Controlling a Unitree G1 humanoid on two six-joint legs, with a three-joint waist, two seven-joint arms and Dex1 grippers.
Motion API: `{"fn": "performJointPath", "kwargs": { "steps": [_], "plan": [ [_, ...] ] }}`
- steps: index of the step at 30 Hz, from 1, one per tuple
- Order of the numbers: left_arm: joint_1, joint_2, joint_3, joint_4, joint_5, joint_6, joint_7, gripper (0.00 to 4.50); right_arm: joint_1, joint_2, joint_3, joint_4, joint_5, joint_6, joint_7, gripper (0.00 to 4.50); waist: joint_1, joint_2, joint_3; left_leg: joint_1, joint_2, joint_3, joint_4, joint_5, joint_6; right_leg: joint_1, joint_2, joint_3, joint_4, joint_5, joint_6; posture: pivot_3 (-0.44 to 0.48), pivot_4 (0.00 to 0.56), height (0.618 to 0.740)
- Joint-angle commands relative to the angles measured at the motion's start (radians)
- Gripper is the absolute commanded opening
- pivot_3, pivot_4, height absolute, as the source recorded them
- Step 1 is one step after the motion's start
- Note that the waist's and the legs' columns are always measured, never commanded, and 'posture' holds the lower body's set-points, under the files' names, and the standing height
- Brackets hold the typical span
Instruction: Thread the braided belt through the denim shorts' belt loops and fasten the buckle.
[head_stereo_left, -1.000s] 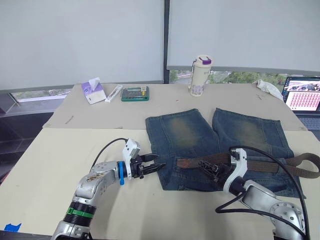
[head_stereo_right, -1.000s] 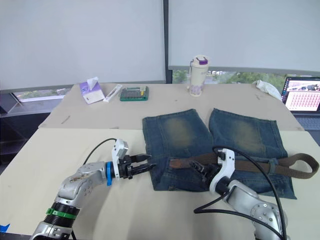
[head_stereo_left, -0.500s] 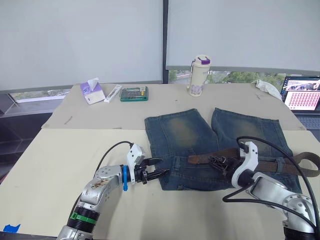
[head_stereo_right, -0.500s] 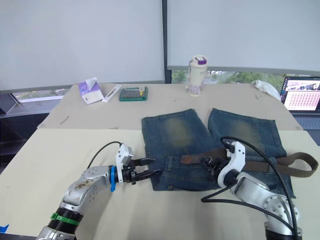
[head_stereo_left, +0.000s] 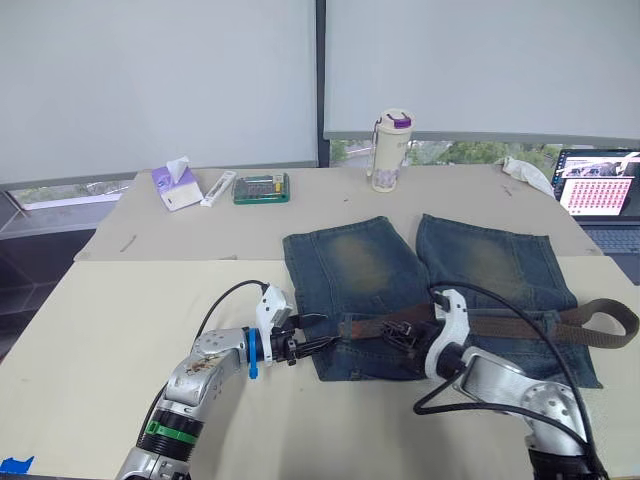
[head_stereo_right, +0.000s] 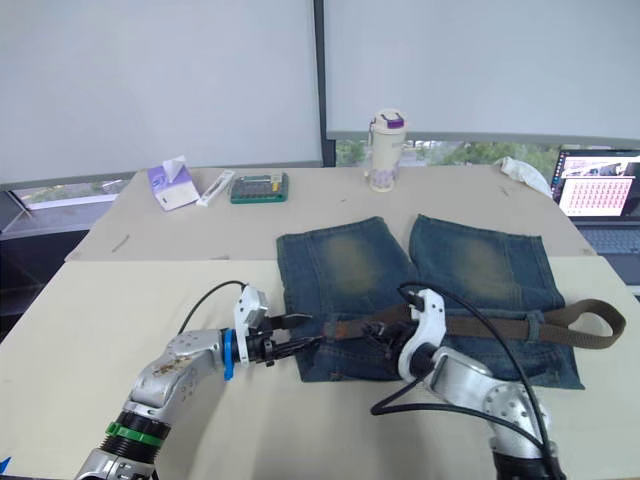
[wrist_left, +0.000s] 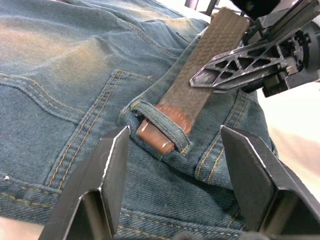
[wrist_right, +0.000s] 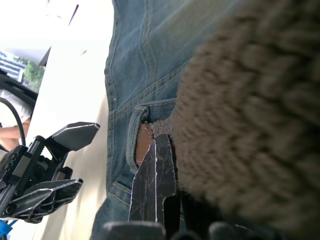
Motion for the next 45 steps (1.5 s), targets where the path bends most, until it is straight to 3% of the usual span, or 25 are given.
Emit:
{"fn": "performJointPath", "kwargs": {
  "steps": [1,9,18,25,31,45],
  "plan": [
    [-0.005,-0.012,0.029,-0.009,-0.021,-0.011,0.008,3.05,-0.037,0.021,0.047,0.005,-0.061,-0.008,0.049,0.0,-0.001,0.0,0.0,0.0,0.0,0.0,0.0,0.0,0.0,0.0,0.0,0.0,0.0,0.0,0.0,0.0,0.15,0.74],
    [-0.005,-0.032,0.037,0.013,-0.01,-0.013,0.027,3.05,-0.052,0.106,0.102,0.053,-0.243,-0.094,0.22,0.0,-0.007,0.0,0.0,0.001,0.001,0.0,0.0,0.0,0.0,0.0,0.002,0.0,0.0,0.0,0.0,0.0,0.15,0.74],
    [-0.066,-0.101,0.176,0.071,-0.111,0.15,0.177,3.05,-0.015,0.213,-0.016,0.076,-0.129,-0.144,0.466,0.0,-0.012,0.0,0.0,0.001,0.0,-0.001,0.0,0.0,0.0,-0.002,0.001,0.0,0.002,0.0,0.0,0.0,0.15,0.74],
    [-0.051,-0.123,0.208,-0.003,-0.252,0.36,0.19,3.05,-0.015,0.2,0.012,0.08,-0.197,-0.134,0.472,0.0,-0.008,0.0,0.0,0.0,0.0,-0.001,0.0,0.0,0.0,-0.003,0.001,0.0,0.002,0.0,0.0,0.0,0.15,0.74],
    [-0.03,-0.115,0.211,-0.039,-0.302,0.447,0.195,3.05,-0.028,0.204,0.029,0.104,-0.25,-0.128,0.444,0.0,-0.007,0.0,0.0,0.0,0.0,-0.001,0.0,0.0,0.0,-0.003,0.001,0.0,0.002,0.001,-0.001,0.0,0.15,0.74],
    [-0.023,-0.106,0.195,0.005,-0.246,0.4,0.217,3.05,-0.022,0.203,0.048,0.126,-0.352,-0.118,0.413,0.0,-0.003,0.0,-0.001,0.0,0.0,-0.001,0.0,0.0,0.0,-0.003,0.0,0.0,0.002,0.001,-0.001,0.0,0.15,0.74]
  ]
}}
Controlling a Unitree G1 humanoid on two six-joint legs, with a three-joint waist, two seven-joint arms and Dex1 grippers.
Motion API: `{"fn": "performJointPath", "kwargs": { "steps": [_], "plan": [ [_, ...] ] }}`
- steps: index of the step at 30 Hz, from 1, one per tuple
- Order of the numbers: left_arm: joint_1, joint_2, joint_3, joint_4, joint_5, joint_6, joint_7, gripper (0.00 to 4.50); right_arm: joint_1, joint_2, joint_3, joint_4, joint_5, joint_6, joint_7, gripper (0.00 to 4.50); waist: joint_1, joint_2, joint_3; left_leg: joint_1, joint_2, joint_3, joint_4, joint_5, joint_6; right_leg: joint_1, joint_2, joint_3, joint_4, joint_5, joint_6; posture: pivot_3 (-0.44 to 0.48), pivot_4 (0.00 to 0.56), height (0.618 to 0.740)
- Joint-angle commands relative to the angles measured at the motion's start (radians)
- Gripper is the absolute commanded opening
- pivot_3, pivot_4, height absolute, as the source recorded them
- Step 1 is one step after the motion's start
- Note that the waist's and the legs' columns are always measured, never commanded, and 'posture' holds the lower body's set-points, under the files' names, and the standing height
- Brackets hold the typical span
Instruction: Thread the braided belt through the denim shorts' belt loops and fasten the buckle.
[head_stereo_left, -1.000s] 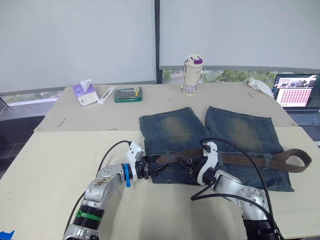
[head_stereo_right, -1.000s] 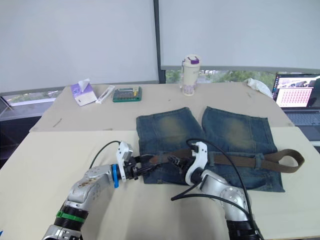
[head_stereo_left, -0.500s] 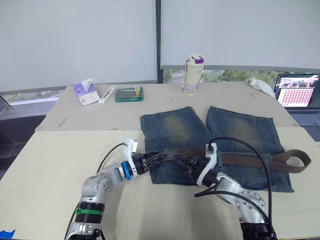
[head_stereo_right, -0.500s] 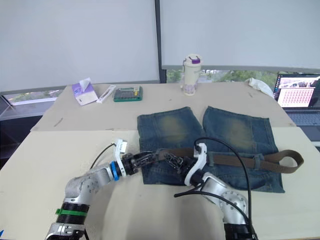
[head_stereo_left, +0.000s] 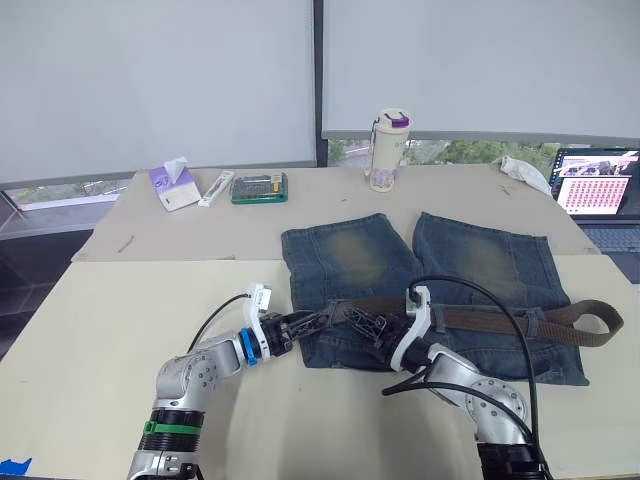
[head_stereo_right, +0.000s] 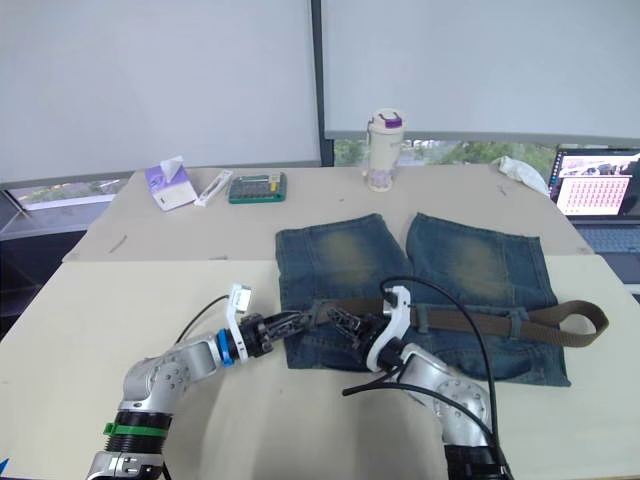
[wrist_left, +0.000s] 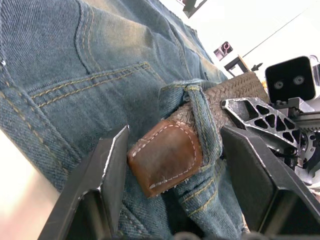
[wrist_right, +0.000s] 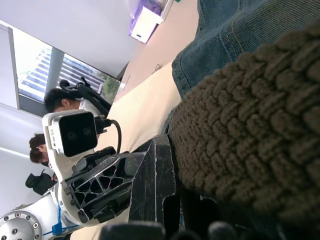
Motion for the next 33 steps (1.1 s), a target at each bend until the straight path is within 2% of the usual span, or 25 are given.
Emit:
{"fn": "performJointPath", "kwargs": {
  "steps": [1,6,15,21,27,33],
  "plan": [
    [-0.012,-0.006,-0.014,0.004,0.023,-0.046,-0.002,3.05,-0.006,-0.017,0.035,0.024,-0.095,0.019,-0.053,0.0,0.0,0.0,0.0,0.0,0.0,0.0,0.0,0.0,0.0,0.0,0.0,0.0,0.0,0.0,0.0,0.0,0.15,0.74],
    [-0.019,-0.009,-0.015,0.025,0.043,-0.071,-0.002,3.05,-0.009,-0.036,0.061,0.055,-0.188,0.033,-0.104,0.0,0.003,-0.003,-0.004,0.002,0.0,0.0,0.0,0.0,0.0,0.003,0.0,0.0,-0.001,0.0,0.0,0.0,0.15,0.74],
    [-0.011,-0.011,-0.013,0.042,0.058,-0.097,-0.014,3.05,-0.019,-0.068,0.116,0.036,-0.321,0.024,-0.101,0.0,0.007,-0.006,-0.005,0.004,-0.001,0.0,0.0,0.0,-0.001,0.006,-0.001,0.0,-0.001,-0.002,0.004,0.0,0.15,0.74],
    [-0.012,-0.01,0.003,0.063,0.066,-0.125,-0.012,3.05,-0.023,-0.057,0.107,0.044,-0.386,0.02,-0.133,0.0,0.01,-0.006,-0.006,0.004,-0.001,0.0,0.001,0.001,-0.001,0.006,-0.002,0.0,-0.002,-0.002,0.003,0.0,0.15,0.74],
    [-0.012,0.01,0.021,0.067,0.056,-0.128,-0.025,3.05,-0.025,-0.022,0.079,0.018,-0.371,0.034,-0.133,0.0,0.013,-0.006,-0.006,0.004,-0.001,-0.001,0.001,0.001,-0.001,0.006,-0.002,0.0,-0.002,-0.002,0.003,0.0,0.15,0.74],
    [0.001,0.024,-0.023,0.061,0.066,-0.099,-0.052,3.05,-0.024,0.004,0.068,0.012,-0.37,0.056,-0.132,0.0,0.013,-0.006,-0.005,0.003,-0.001,-0.001,0.001,0.001,-0.001,0.006,-0.002,-0.001,-0.002,-0.001,0.003,0.0,0.15,0.74]
  ]
}}
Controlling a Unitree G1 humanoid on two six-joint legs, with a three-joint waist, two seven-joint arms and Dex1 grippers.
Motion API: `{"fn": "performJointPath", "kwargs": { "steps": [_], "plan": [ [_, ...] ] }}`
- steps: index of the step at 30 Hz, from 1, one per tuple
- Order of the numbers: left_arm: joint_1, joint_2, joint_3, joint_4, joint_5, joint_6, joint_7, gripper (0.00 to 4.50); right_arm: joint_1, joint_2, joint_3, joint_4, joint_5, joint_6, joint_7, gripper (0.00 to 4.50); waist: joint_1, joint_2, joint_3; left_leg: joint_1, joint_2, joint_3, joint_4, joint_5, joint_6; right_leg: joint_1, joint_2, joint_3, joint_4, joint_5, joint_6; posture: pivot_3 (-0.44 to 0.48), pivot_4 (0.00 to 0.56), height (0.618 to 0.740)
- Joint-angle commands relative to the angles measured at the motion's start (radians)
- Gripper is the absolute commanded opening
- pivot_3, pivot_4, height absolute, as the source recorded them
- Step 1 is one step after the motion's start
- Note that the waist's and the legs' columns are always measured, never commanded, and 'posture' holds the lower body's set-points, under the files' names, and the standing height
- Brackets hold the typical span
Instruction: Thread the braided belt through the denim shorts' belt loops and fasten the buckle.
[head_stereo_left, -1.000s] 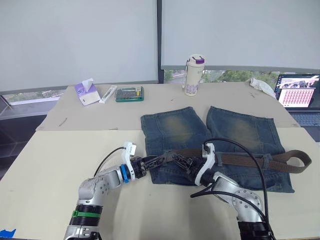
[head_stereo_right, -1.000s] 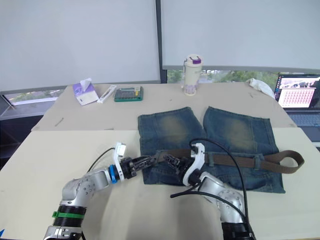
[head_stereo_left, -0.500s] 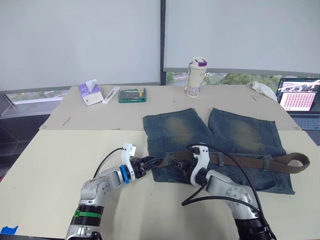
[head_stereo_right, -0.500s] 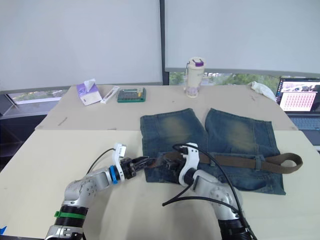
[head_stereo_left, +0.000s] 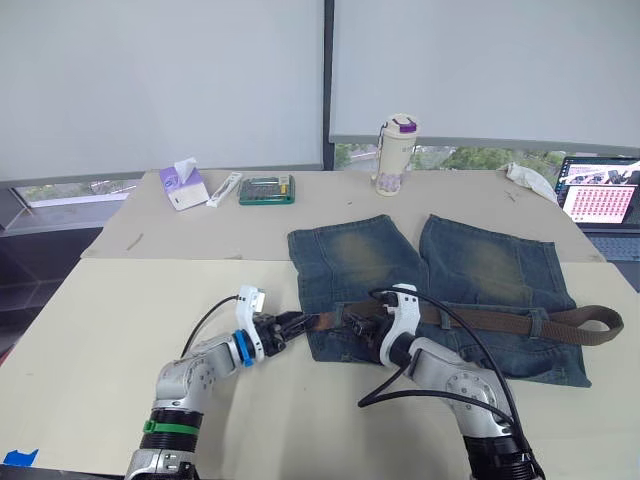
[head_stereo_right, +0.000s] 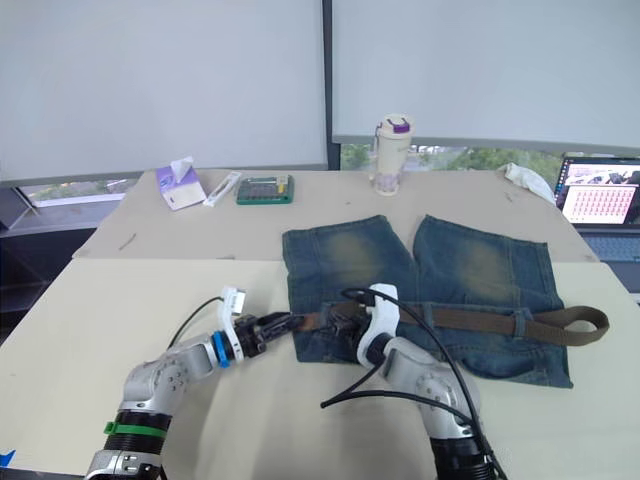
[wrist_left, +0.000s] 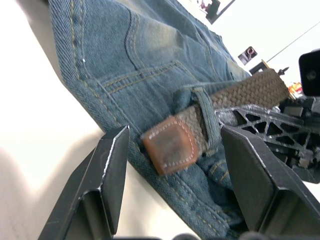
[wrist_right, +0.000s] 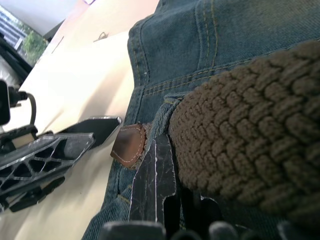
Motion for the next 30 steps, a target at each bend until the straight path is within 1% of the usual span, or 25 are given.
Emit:
{"fn": "performJointPath", "kwargs": {
  "steps": [1,4,14,19,25,28,30],
  "plan": [
    [0.001,-0.002,-0.029,-0.024,0.002,0.0,-0.022,3.05,0.027,-0.007,-0.026,0.047,-0.038,0.034,-0.026,0.0,0.0,0.0,0.0,0.0,0.0,0.0,0.0,0.0,0.0,0.0,0.0,0.0,0.0,0.0,0.0,0.0,0.15,0.74],
    [-0.01,-0.015,-0.035,-0.016,0.002,-0.002,-0.012,3.05,0.025,-0.036,0.012,0.044,-0.082,0.041,-0.023,0.0,0.001,0.0,0.0,0.0,0.0,0.0,0.0,0.0,0.0,0.0,0.0,0.0,0.0,0.0,0.0,0.0,0.15,0.74],
    [-0.022,-0.007,-0.029,0.004,0.007,-0.006,-0.02,3.05,-0.006,-0.126,0.145,0.024,-0.271,0.022,-0.033,0.0,0.002,0.001,0.0,0.0,0.0,0.0,0.0,0.0,0.0,0.0,0.0,0.0,0.0,-0.003,0.004,0.0,0.15,0.74],
    [-0.026,-0.018,-0.038,-0.005,0.001,-0.001,-0.02,3.05,-0.012,-0.099,0.143,0.012,-0.282,0.022,-0.02,0.0,0.002,0.001,0.0,0.0,0.0,0.0,0.0,0.0,0.0,0.0,0.0,0.0,0.0,-0.003,0.005,0.0,0.15,0.74],
    [-0.04,-0.061,-0.051,-0.01,-0.002,0.007,-0.001,3.05,-0.01,-0.063,0.121,0.0,-0.283,-0.001,-0.006,0.0,-0.001,0.001,0.0,0.0,0.0,0.0,0.0,0.0,0.0,0.0,0.0,0.0,0.0,-0.003,0.005,0.0,0.15,0.74],
    [-0.048,-0.086,-0.037,-0.007,-0.013,0.007,0.014,3.05,-0.007,-0.064,0.123,-0.003,-0.29,0.0,0.003,0.0,-0.006,0.002,0.0,-0.001,0.0,0.0,0.0,0.0,0.0,-0.001,0.0,0.0,0.0,-0.003,0.005,0.0,0.15,0.74],
    [-0.056,-0.1,-0.022,0.0,-0.016,0.0,0.032,2.51,-0.004,-0.064,0.124,-0.003,-0.293,0.001,0.006,0.0,-0.006,0.002,0.0,-0.001,0.001,0.0,0.0,0.0,0.0,-0.001,0.0,0.0,0.0,-0.003,0.005,0.0,0.15,0.74]
  ]
}}
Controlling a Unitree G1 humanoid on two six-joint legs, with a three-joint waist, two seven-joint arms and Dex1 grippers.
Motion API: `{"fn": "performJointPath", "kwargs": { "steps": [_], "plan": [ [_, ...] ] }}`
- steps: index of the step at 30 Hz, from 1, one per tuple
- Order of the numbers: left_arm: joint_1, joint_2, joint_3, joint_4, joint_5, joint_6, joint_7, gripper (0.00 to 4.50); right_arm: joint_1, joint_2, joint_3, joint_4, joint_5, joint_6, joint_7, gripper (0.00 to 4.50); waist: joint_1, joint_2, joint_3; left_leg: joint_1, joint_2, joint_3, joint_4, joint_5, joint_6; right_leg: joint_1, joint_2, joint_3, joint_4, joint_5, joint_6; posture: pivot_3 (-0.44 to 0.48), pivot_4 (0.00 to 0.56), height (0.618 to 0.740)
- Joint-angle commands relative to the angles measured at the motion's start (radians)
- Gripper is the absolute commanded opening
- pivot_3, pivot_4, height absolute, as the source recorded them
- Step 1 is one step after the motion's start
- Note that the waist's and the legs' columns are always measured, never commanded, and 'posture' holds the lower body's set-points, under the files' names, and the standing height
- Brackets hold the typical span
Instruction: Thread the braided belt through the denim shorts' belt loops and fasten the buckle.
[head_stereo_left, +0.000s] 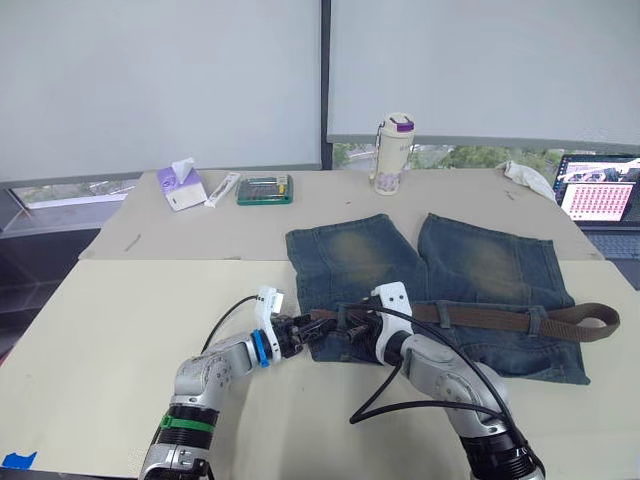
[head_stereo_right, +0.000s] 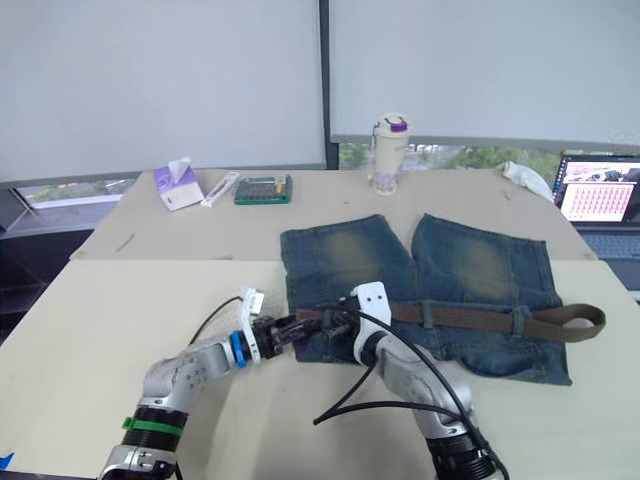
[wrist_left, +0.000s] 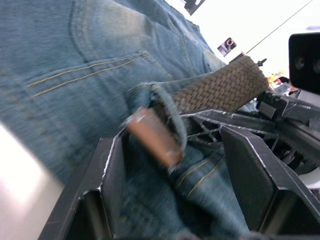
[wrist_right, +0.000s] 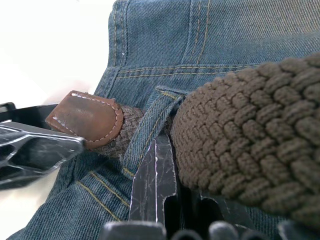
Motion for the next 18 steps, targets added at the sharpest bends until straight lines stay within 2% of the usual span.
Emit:
{"fn": "performJointPath", "kwargs": {
  "steps": [1,7,8,11,13,16,18],
  "plan": [
    [-0.026,-0.016,0.027,-0.006,-0.013,-0.01,0.027,2.27,0.027,-0.009,-0.013,0.039,-0.044,0.015,-0.008,0.0,0.0,0.0,0.0,0.0,0.0,0.0,0.0,0.0,0.0,0.0,0.0,0.0,0.0,0.0,0.0,0.0,0.15,0.74],
    [-0.024,-0.007,0.03,-0.012,-0.012,-0.003,0.032,0.24,0.032,0.0,-0.021,0.033,-0.046,0.01,0.006,0.0,0.0,0.0,0.0,0.0,0.0,0.0,0.0,0.0,0.0,0.0,0.0,0.0,0.0,0.0,0.0,0.0,0.15,0.74],
    [-0.024,-0.003,0.031,-0.009,-0.006,-0.007,0.034,0.08,0.032,0.002,-0.023,0.03,-0.043,0.008,0.012,0.0,0.0,0.0,0.0,0.0,0.0,0.0,0.0,0.0,0.0,0.0,0.0,0.0,0.0,0.0,0.0,0.0,0.15,0.74],
    [-0.038,0.001,0.05,0.006,-0.003,-0.012,0.054,0.08,0.034,-0.001,-0.026,0.014,-0.035,-0.005,0.041,0.0,0.0,0.001,0.001,-0.001,0.0,0.0,0.0,0.0,0.0,-0.001,0.0,0.0,0.0,0.0,0.0,0.0,0.15,0.74],
    [-0.051,0.012,0.059,0.012,-0.005,-0.013,0.056,0.0,0.037,-0.015,-0.028,-0.018,-0.015,-0.003,0.077,0.79,0.0,0.0,0.001,-0.001,0.0,0.0,0.0,0.0,0.0,-0.001,0.0,0.0,0.0,0.0,0.0,0.0,0.15,0.74],
    [-0.05,0.035,0.065,0.011,0.0,-0.014,0.058,0.0,0.053,-0.015,-0.062,-0.081,0.055,0.015,0.136,1.71,-0.001,0.0,0.001,-0.002,0.0,0.0,0.0,0.0,0.0,-0.002,0.0,0.0,0.0,0.0,0.0,0.0,0.15,0.74],
    [-0.048,0.055,0.077,0.024,0.006,-0.022,0.061,0.0,0.073,0.001,-0.128,-0.132,0.153,0.061,0.158,2.39,-0.001,0.001,0.002,-0.002,0.0,0.0,0.0,0.0,0.0,-0.004,0.0,0.0,0.0,0.0,-0.001,0.0,0.15,0.74]
  ]
}}
